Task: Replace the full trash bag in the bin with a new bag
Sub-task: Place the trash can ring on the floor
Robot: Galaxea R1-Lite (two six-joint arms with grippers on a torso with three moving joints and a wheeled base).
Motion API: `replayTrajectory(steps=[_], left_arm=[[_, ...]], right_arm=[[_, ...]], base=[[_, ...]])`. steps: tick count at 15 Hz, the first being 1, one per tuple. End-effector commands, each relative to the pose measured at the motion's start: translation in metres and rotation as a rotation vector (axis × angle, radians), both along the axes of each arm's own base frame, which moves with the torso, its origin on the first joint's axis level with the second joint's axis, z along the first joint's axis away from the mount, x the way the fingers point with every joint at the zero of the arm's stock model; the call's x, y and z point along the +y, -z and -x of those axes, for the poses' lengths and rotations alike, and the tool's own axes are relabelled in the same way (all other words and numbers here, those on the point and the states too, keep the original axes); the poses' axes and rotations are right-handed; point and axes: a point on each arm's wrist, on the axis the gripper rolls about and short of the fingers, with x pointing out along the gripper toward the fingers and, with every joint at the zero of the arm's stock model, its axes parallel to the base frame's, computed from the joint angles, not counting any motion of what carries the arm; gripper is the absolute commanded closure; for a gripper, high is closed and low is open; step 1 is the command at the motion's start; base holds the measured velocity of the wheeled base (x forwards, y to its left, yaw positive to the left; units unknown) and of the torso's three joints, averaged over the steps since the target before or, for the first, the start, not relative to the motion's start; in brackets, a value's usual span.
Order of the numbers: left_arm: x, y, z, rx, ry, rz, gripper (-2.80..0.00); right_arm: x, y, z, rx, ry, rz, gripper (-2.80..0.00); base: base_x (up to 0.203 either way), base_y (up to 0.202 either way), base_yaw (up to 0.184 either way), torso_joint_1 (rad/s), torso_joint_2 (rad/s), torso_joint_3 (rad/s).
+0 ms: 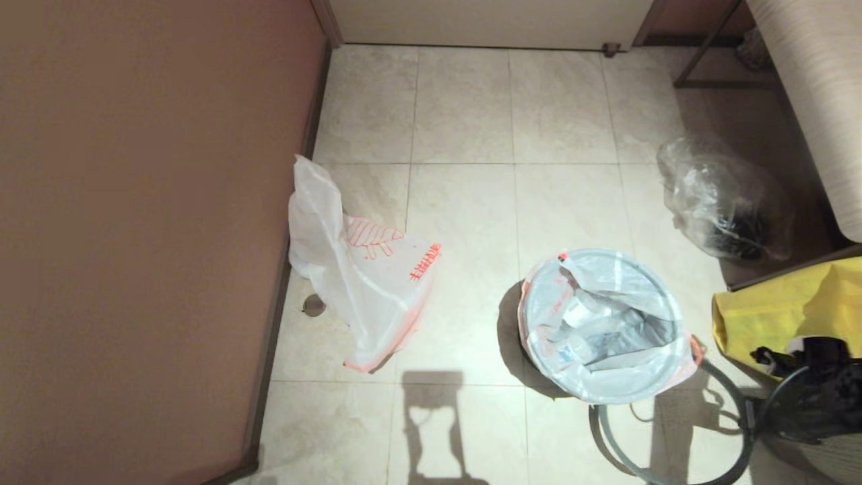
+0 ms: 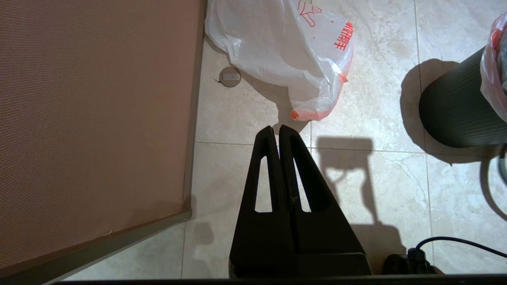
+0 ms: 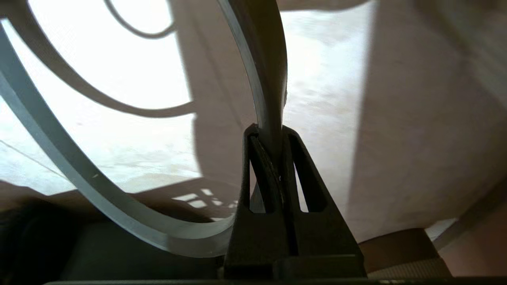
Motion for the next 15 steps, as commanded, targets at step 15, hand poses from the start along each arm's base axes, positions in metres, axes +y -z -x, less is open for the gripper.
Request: replayTrajectory(steps=[15], left_arm=[[0.000,0.000,0.000,0.001,-0.001,0.000,0.00]], right_arm=[[0.043,-0.024,-0.041,0.119,0.050,0.157,0.00]], base=[[0.000,0.000,0.000,0.000,0.00,0.000]])
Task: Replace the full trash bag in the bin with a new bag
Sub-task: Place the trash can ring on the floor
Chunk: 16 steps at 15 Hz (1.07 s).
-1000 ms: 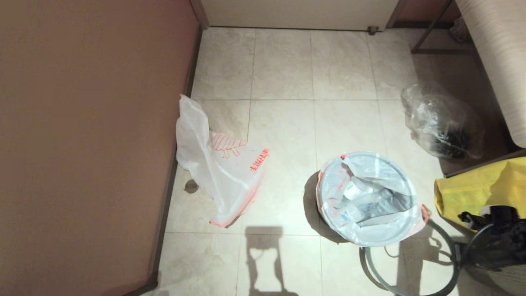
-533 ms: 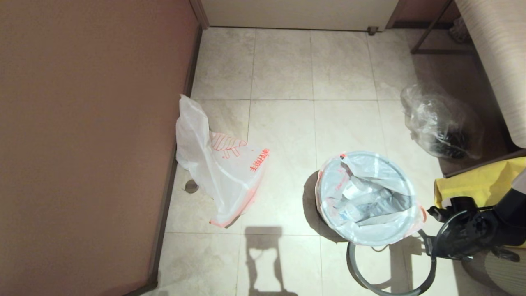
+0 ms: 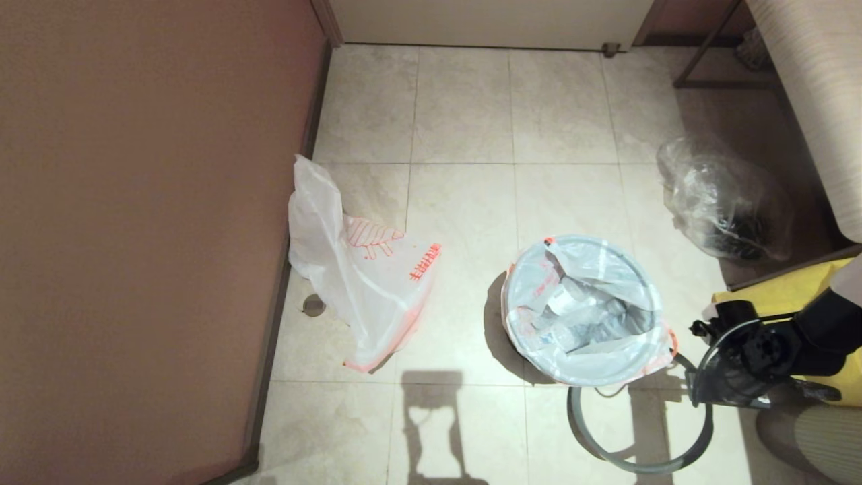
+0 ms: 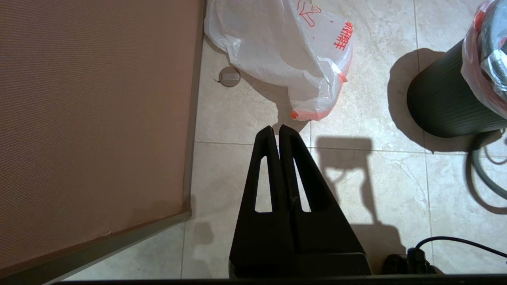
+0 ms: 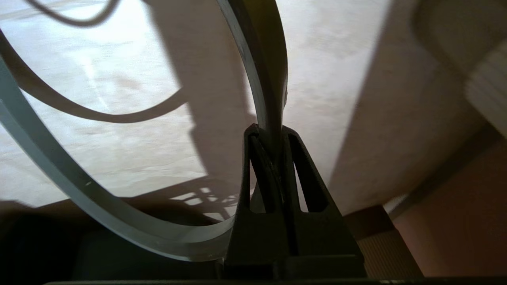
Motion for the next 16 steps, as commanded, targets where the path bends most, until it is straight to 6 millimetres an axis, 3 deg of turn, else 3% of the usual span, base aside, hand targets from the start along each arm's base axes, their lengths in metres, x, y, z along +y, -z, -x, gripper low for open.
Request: replayTrajectory(steps=[1,5,6,11,13,16], left_arm=[[0.000,0.000,0.000,0.001,-0.001,0.000,0.00],[0.000,0.000,0.000,0.001,-0.001,0.000,0.00],[0.000,0.000,0.000,0.002,-0.001,0.000,0.00],[0.000,0.000,0.000,0.001,-0.001,0.000,0.00],[0.000,0.000,0.000,0.001,-0.001,0.000,0.00],[0.000,0.000,0.000,0.001,-0.001,0.000,0.00]], right_arm=[[-0.033,0.001,0.011,0.024,0.062,0.019,0.00],[-0.043,0.001,0.033,0.040,0.063,0.034,0.00],[-0.041,0.001,0.033,0.024,0.058,0.037,-2.80],[-0.034,-0.009,0.044,0.008,0.052,0.041,-2.80],[-0.032,-0.023,0.048,-0.031,0.065,0.039,-2.80],[-0.019,-0.066,0.064,-0.128,0.058,0.008,-2.80]], base=[[0.000,0.000,0.000,0.000,0.00,0.000],[0.000,0.000,0.000,0.000,0.00,0.000],[0.000,0.000,0.000,0.000,0.00,0.000],[0.000,0.000,0.000,0.000,0.00,0.000],[0.000,0.000,0.000,0.000,0.00,0.000],[0.000,0.000,0.000,0.000,0.00,0.000]])
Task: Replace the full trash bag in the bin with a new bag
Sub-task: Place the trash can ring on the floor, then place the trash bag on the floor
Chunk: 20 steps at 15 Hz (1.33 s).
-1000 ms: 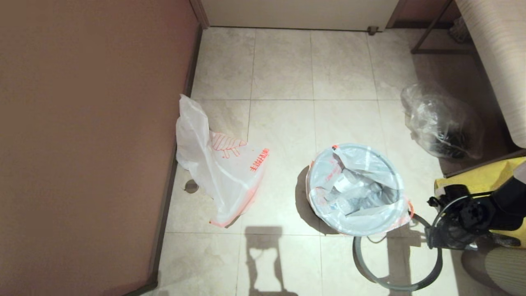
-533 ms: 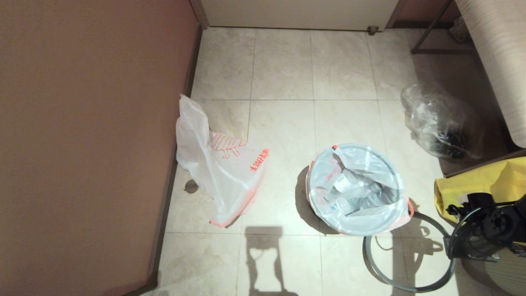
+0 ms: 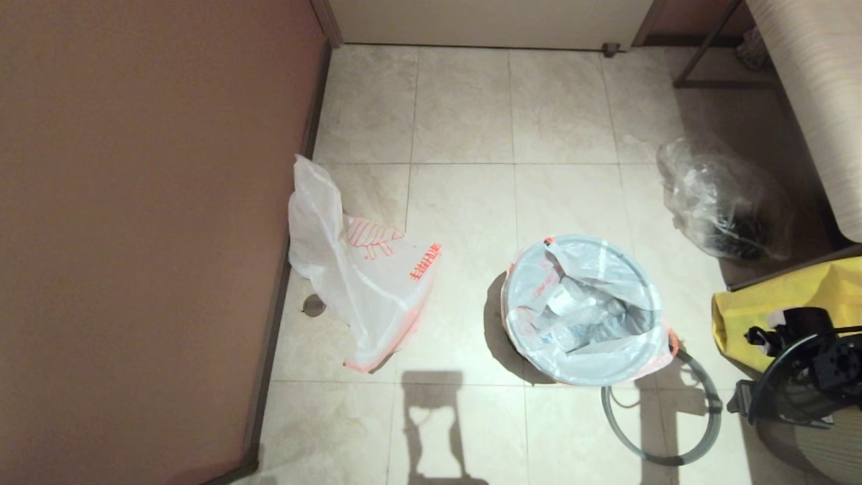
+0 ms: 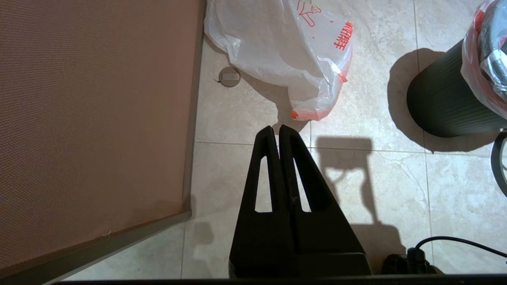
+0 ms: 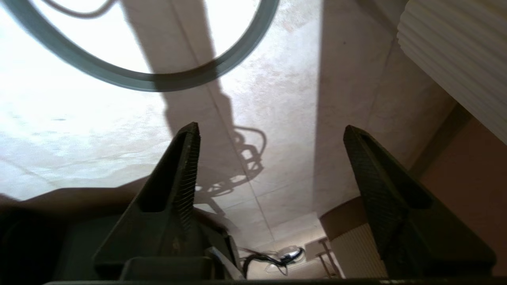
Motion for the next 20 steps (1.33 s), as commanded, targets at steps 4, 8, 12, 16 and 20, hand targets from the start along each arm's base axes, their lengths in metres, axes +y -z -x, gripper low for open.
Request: replayTrajectory(steps=[4,8,12,16,20], left_arm=[[0.000,0.000,0.000,0.001,-0.001,0.000,0.00],[0.000,0.000,0.000,0.002,0.000,0.000,0.00],[0.000,0.000,0.000,0.001,-0.001,0.000,0.00],[0.000,0.000,0.000,0.002,-0.001,0.000,0.00],[0.000,0.000,0.000,0.001,-0.001,0.000,0.00]], right_arm=[[0.052,-0.080,0.028,-0.175,-0.100,-0.058,0.00],[0.086,-0.114,0.019,-0.234,-0.139,-0.111,0.00],[0.100,-0.107,-0.004,-0.190,-0.146,-0.056,-2.80],[0.101,-0.097,-0.035,-0.182,-0.144,0.015,-2.80],[0.095,-0.080,-0.055,-0.150,-0.139,0.025,-2.80]], base=[[0.000,0.000,0.000,0.000,0.00,0.000],[0.000,0.000,0.000,0.000,0.00,0.000],[0.000,0.000,0.000,0.000,0.00,0.000],[0.000,0.000,0.000,0.000,0.00,0.000],[0.000,0.000,0.000,0.000,0.00,0.000]])
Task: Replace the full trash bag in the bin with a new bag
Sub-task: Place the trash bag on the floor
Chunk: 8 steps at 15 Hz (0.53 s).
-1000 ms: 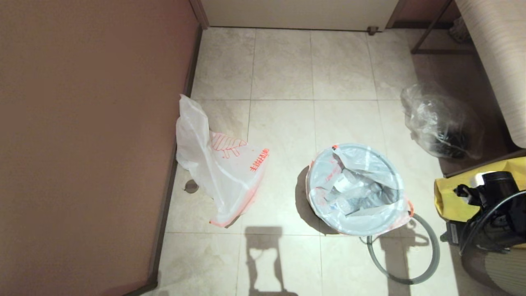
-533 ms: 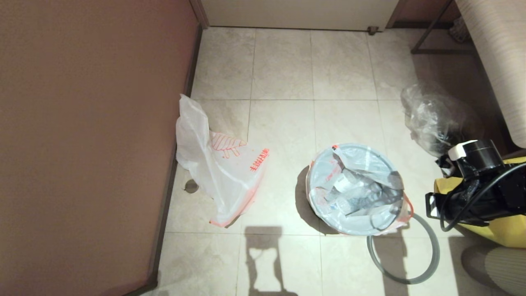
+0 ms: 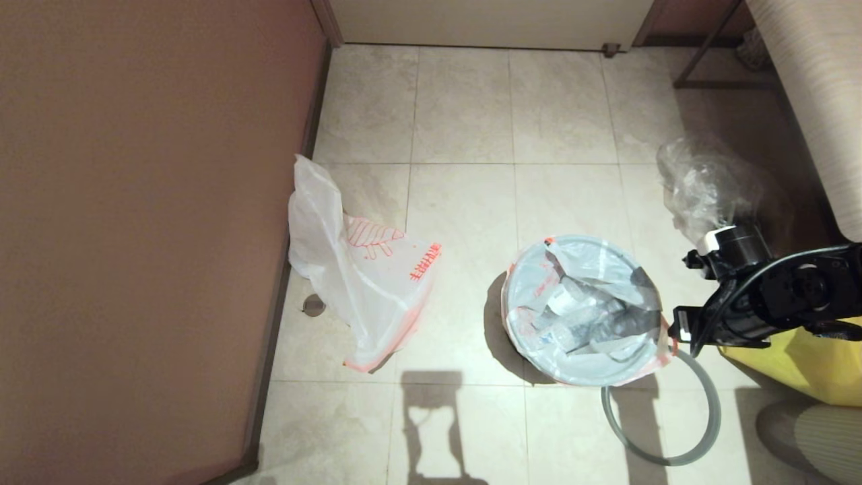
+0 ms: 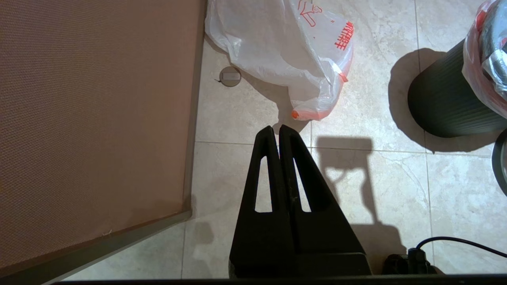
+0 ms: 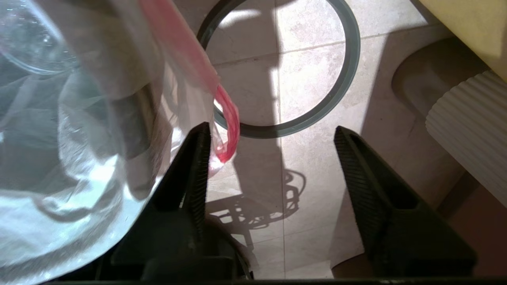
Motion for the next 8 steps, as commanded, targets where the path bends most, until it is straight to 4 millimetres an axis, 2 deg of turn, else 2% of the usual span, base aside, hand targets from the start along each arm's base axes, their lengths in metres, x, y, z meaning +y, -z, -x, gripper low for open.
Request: replayTrajectory(steps=[1,5,8], left_arm=[[0.000,0.000,0.000,0.000,-0.001,0.001,0.00],[0.000,0.000,0.000,0.001,-0.001,0.001,0.00],[0.000,0.000,0.000,0.000,-0.001,0.001,0.00]], right_arm=[[-0.005,0.018,-0.014,0.033,0.016,0.002,-2.80],[-0.033,0.032,-0.039,0.028,0.088,-0.009,-2.80],[-0.036,0.039,-0.041,0.044,0.084,-0.023,-2.80]], base=[[0.000,0.000,0.000,0.000,0.00,0.000],[0.000,0.000,0.000,0.000,0.00,0.000],[0.000,0.000,0.000,0.000,0.00,0.000]])
